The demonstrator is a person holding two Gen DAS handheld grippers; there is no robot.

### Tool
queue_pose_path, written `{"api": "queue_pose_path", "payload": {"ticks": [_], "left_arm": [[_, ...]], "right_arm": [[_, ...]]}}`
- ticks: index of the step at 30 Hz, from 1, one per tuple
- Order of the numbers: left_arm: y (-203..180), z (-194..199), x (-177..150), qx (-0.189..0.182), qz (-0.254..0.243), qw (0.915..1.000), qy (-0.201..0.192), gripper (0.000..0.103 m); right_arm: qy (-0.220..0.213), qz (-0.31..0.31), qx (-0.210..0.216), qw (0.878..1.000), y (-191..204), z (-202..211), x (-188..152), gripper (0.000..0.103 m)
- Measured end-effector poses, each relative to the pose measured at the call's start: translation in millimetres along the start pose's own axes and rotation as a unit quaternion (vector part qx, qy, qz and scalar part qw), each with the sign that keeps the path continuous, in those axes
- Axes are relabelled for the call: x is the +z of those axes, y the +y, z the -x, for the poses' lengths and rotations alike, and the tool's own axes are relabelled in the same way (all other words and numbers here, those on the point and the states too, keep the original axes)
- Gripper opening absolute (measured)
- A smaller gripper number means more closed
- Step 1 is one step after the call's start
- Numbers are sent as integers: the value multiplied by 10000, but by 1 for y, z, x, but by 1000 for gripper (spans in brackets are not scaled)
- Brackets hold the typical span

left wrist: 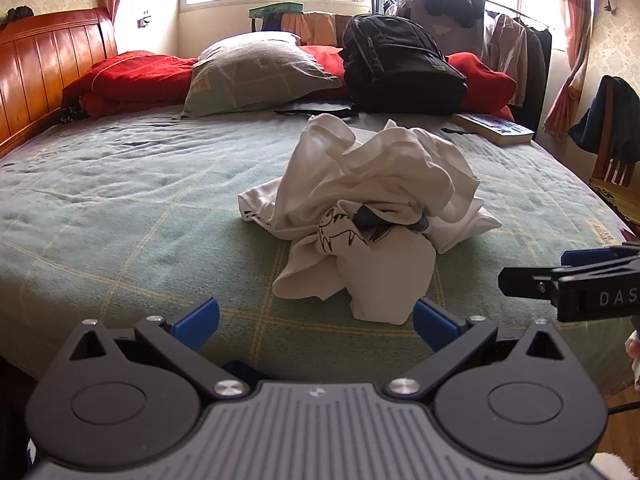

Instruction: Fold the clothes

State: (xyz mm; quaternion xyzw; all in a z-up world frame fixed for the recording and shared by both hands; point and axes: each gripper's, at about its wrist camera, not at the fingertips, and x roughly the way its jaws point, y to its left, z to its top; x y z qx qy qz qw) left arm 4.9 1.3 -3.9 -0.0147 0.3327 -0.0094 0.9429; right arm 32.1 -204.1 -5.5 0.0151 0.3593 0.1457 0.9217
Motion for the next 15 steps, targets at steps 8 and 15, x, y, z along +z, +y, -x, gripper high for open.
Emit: {"api": "queue_pose_path", "payload": {"ticks": [8, 15], "left_arm": [[0, -4, 2, -20, -32, 10000, 12, 102], [0, -9, 6, -69, -63, 10000, 21, 102]], "right_arm": [[51, 12, -6, 10000, -2, -5, 2, 103], [76, 23, -8, 10000, -3, -9, 3, 103]]}}
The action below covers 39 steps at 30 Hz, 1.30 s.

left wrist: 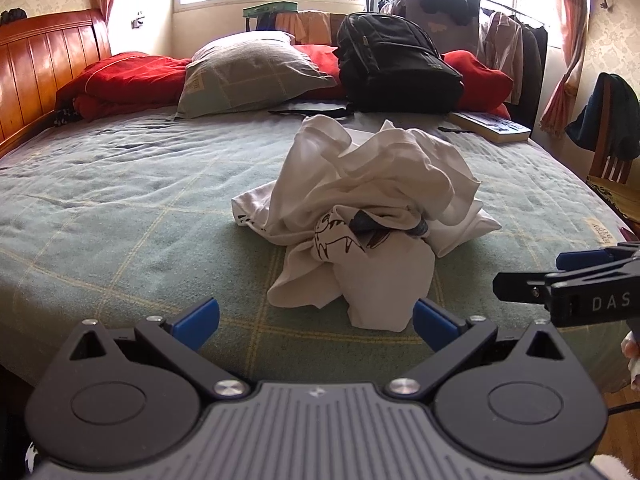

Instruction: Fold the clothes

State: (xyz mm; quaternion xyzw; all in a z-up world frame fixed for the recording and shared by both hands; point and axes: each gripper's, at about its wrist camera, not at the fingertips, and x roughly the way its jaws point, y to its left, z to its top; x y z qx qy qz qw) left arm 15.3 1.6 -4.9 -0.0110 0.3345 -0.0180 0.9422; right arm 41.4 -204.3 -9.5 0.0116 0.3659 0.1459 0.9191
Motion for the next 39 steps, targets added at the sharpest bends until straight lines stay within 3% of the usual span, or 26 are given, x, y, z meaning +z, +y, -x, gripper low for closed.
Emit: {"api": "queue_pose_path", "payload": {"ticks": [20, 27, 39], "left_arm": [[10, -22, 20, -66, -106, 9998, 151, 102], [15, -36, 33, -19, -340, 9991, 245, 102], [33, -59, 51, -364, -941, 9940, 418, 102]], "right_arm": [[93, -29, 159, 9998, -7, -19, 12, 103], [-84, 57, 317, 9994, -9, -27, 24, 103], [-50, 178, 562, 9982, -34, -46, 44, 75]]}}
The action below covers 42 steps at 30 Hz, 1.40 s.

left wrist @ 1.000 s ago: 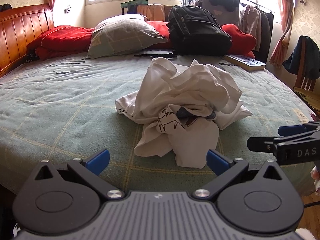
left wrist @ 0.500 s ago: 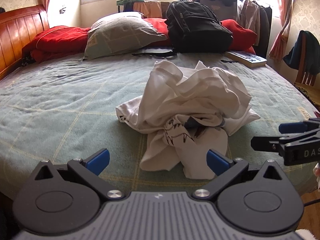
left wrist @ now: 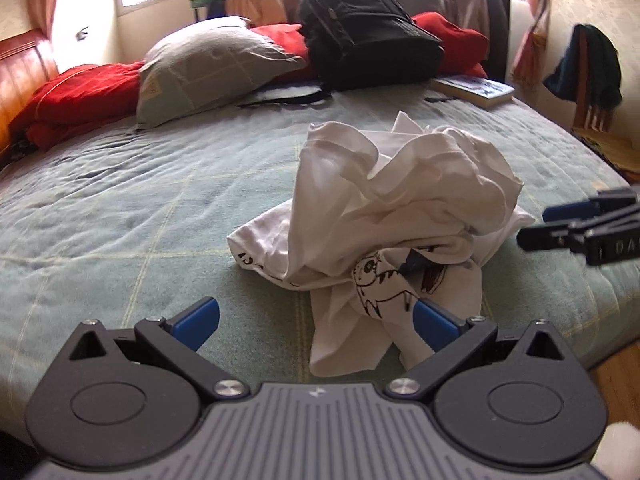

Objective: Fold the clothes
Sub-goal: 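Grasp the crumpled white shirt with both grippers at separate edges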

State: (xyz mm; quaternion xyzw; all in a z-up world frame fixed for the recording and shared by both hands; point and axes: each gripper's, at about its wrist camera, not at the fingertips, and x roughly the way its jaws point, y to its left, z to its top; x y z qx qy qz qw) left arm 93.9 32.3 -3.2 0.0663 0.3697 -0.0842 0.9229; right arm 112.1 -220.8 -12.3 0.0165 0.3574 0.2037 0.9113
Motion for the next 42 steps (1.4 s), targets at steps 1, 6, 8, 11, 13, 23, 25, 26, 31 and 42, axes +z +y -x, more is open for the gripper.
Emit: {"api": "queue_pose_path", "payload": {"ticks": [1, 6, 8, 11, 13, 23, 25, 26, 31, 42], "left_arm": [[1, -2, 2, 6, -102, 9999, 8, 102], [3, -6, 10, -37, -556, 9984, -65, 102], [5, -8, 13, -60, -729, 9973, -99, 102], [5, -10, 18, -23, -875, 9961, -142, 102], [5, -11, 22, 10, -945, 9954, -160, 101], [8, -19, 37, 5, -1198, 9927, -131, 75], [10, -24, 40, -99, -1166, 9931, -58, 64], [12, -26, 41, -169, -1133, 9934, -23, 60], [20, -42, 45, -527, -892, 9946, 90, 51], [30, -53, 57, -998, -690, 9926, 16, 9]], "right_arm": [[-17, 39, 40, 10000, -2, 0, 1, 73], [-61, 172, 178, 9997, -9, -3, 6, 67], [-40, 201, 210, 9996, -12, -5, 7, 66], [-9, 237, 256, 9994, -12, -9, 9, 65], [5, 274, 327, 9991, -12, -10, 11, 62], [43, 378, 577, 9976, -12, -15, 14, 42], [37, 388, 605, 9974, -12, -16, 14, 42], [30, 392, 621, 9973, -12, -16, 13, 42], [-3, 389, 734, 9965, -12, -19, 12, 42], [-204, 632, 854, 9941, -10, -27, 21, 9]]}}
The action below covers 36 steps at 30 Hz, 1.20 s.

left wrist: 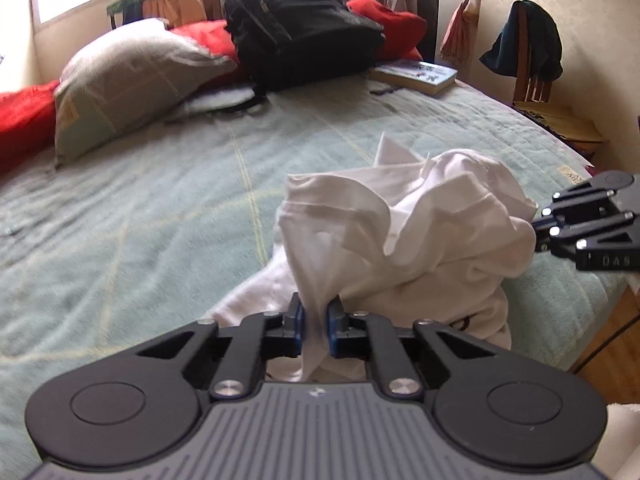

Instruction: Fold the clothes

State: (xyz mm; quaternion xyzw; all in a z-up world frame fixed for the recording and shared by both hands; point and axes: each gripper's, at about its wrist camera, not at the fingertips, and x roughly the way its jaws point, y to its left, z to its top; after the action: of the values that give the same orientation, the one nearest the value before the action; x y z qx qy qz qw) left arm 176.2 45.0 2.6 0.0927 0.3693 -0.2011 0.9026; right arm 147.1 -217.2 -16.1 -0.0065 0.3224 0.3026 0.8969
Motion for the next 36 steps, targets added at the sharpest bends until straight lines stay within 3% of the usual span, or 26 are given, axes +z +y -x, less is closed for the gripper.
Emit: {"api": "queue_pose_path", "payload": {"ticks": [12, 32, 36], "left_arm": [[21, -5, 53, 643, -257, 9969, -377, 8], [110, -112, 133, 1350, -198, 9906, -40, 7], [128, -134, 138, 1255, 24, 9921, 60, 6]], "right_arm": [[-368, 220, -403, 9983, -40, -3, 56, 8], [190, 16, -1456, 9892, -136, -105, 155, 8], [447, -89, -1664, 9850, -157, -139, 171, 8]]}}
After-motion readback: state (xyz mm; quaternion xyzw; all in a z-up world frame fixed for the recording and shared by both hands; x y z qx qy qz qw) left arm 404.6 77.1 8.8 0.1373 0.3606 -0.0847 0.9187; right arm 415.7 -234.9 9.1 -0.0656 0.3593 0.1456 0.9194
